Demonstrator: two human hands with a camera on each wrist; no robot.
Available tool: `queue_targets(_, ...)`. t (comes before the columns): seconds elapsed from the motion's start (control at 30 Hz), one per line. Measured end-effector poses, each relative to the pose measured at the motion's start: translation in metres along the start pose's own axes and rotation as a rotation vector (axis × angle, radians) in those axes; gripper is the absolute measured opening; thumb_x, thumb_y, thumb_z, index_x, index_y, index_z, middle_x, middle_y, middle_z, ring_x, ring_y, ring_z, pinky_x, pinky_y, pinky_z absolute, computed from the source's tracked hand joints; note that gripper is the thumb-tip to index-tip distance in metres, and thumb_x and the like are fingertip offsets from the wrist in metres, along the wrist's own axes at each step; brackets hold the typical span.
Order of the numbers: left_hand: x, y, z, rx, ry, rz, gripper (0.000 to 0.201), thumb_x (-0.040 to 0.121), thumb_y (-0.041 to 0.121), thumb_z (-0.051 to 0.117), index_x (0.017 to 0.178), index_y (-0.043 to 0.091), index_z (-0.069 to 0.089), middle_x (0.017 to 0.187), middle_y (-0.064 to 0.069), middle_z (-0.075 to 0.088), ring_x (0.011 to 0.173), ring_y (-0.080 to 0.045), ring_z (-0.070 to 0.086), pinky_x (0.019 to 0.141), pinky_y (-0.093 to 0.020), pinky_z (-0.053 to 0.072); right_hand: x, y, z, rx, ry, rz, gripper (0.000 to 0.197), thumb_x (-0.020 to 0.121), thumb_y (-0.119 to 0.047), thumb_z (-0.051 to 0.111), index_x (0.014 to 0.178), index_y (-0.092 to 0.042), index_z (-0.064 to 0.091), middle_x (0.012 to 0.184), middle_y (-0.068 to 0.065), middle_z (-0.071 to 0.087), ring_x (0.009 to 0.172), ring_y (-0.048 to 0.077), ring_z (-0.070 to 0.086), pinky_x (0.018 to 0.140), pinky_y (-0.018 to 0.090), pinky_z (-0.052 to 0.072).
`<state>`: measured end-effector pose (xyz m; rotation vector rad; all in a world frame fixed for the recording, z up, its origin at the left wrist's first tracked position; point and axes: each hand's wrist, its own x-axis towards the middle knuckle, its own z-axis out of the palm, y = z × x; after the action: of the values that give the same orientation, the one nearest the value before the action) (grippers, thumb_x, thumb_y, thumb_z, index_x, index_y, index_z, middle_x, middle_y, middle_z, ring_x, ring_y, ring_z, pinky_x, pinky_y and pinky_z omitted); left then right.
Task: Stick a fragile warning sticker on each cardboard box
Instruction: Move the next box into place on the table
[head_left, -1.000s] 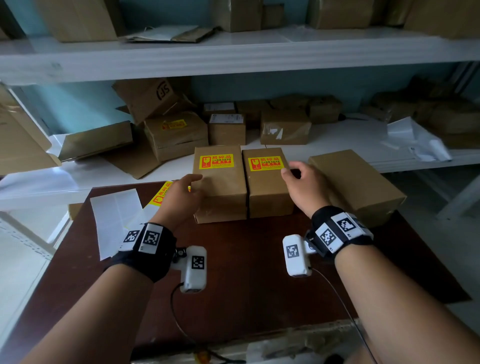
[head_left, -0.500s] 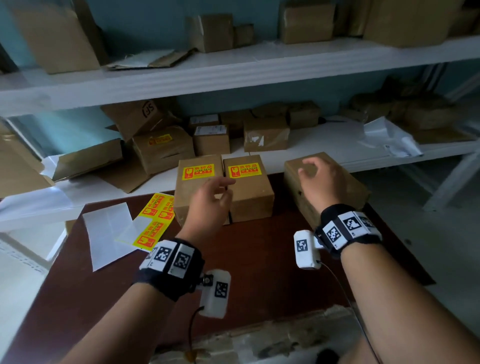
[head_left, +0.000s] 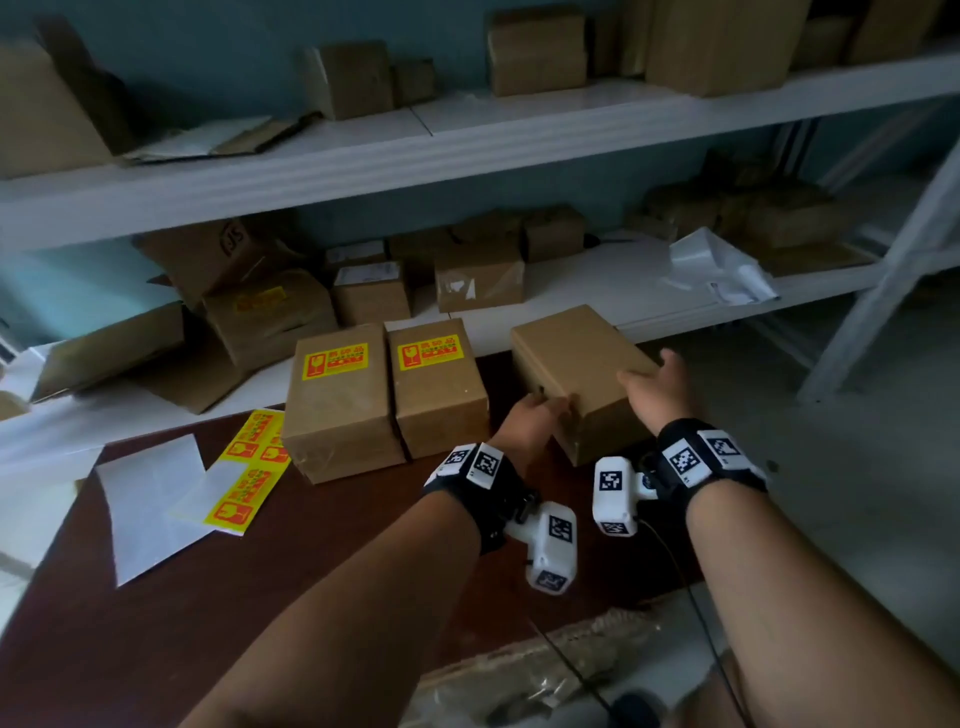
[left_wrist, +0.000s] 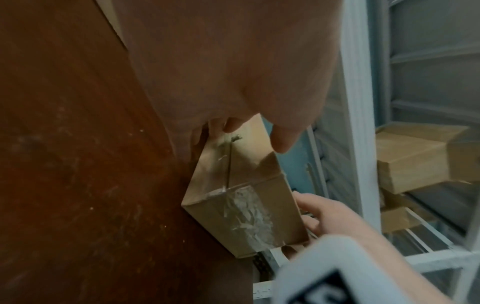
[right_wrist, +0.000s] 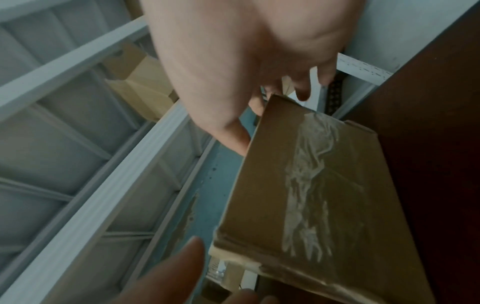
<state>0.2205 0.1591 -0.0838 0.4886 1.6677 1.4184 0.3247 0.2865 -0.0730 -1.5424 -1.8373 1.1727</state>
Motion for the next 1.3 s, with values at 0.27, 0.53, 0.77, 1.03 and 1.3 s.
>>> queue_targets(0.27, 0.03, -0.001, 0.011, -0.128, 0.0, -0.095, 0.065, 0.086, 0.039, 0.069, 0.142, 0.017, 0.045, 0.132, -0.01, 0.061, 0.116, -0.031, 0.062, 0.102, -0.051, 0.049, 0.015, 0.007, -0.007, 0.148, -0.141, 0.008, 0.052, 0.077, -0.027, 0.069, 0.126, -0.012, 0.061, 0.113, 0.007, 0.07, 0.1, 0.028, 0.068, 0.092, 0.047, 0.056)
queue_targets(0.53, 0.02, 0.013, 0.015, -0.108, 0.007, -0.092, 0.06, 0.082, 0.037, 0.074, 0.135, 0.016, 0.055, 0.122, -0.009, 0.067, 0.108, -0.029, 0.066, 0.099, -0.05, 0.052, -0.002, 0.002, -0.034, 0.325, -0.123, -0.009, 0.023, 0.088, -0.01, 0.067, 0.109, -0.018, 0.064, 0.094, -0.001, 0.067, 0.093, 0.024, 0.067, 0.094, 0.046, 0.054)
queue_targets(0.77, -0.007, 0.038, 0.012, -0.079, -0.004, -0.012, 0.052, 0.087, 0.031, 0.07, 0.135, 0.015, 0.056, 0.119, -0.006, 0.069, 0.105, -0.024, 0.067, 0.092, -0.041, 0.056, -0.022, -0.005, -0.054, 0.459, -0.092, -0.038, 0.034, 0.089, -0.014, 0.068, 0.123, -0.012, 0.065, 0.108, 0.004, 0.069, 0.098, 0.019, 0.065, 0.097, 0.045, 0.053)
queue_targets(1.03, -0.064, 0.077, -0.037, -0.041, 0.035, 0.006, 0.04, 0.088, 0.037, 0.069, 0.121, 0.016, 0.063, 0.102, -0.005, 0.069, 0.095, -0.024, 0.067, 0.086, -0.045, 0.058, -0.078, -0.046, -0.053, 0.512, -0.273, -0.14, 0.024, 0.094, -0.021, 0.066, 0.115, -0.032, 0.067, 0.1, -0.009, 0.07, 0.096, 0.01, 0.063, 0.088, 0.039, 0.051)
queue_targets(1.3, -0.134, 0.098, -0.117, -0.006, 0.227, 0.077, 0.062, 0.076, 0.055, 0.068, 0.125, 0.018, 0.058, 0.114, -0.006, 0.069, 0.103, -0.023, 0.066, 0.093, -0.043, 0.055, -0.146, -0.112, -0.025, 0.433, -0.394, -0.284, 0.027, 0.091, -0.03, 0.069, 0.116, -0.021, 0.067, 0.109, -0.002, 0.072, 0.106, 0.016, 0.064, 0.1, 0.051, 0.05)
